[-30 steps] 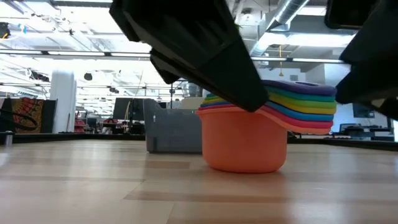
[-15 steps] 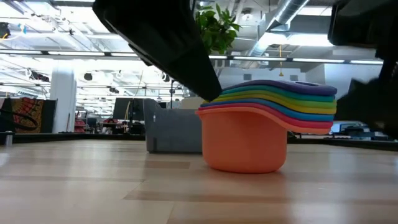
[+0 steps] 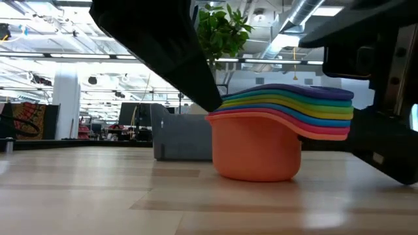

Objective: Nest measuring cups in basket
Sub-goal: Put the nested measuring cups into the black bin

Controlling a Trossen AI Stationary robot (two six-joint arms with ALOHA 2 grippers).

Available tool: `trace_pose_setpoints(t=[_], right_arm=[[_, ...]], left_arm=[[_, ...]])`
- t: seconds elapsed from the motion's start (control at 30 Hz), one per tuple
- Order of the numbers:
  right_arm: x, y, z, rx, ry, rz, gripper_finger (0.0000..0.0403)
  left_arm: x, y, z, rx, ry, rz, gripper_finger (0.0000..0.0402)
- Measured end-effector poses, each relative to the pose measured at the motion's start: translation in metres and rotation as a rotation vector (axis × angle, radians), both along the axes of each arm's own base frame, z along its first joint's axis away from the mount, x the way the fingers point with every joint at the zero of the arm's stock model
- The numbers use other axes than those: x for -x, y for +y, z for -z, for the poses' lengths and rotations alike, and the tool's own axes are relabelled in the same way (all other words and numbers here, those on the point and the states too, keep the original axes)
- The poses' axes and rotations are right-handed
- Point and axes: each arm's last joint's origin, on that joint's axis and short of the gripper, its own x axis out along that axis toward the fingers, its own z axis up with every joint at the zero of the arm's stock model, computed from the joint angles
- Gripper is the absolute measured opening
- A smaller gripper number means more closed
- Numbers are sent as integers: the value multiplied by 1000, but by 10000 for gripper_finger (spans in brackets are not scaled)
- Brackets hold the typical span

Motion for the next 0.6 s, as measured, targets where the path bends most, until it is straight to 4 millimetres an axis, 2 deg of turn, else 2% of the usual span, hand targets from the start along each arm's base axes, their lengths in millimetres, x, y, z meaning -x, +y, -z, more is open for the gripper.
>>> trace_pose_setpoints(t=[0.33,0.6], right_arm=[[-13,1,-2,1,46,17,299],[-15,1,-3,-12,49,12,257]], left_arm=[[3,1,0,-13,24,-16,0],[3,1,0,-18,24,-15,0]])
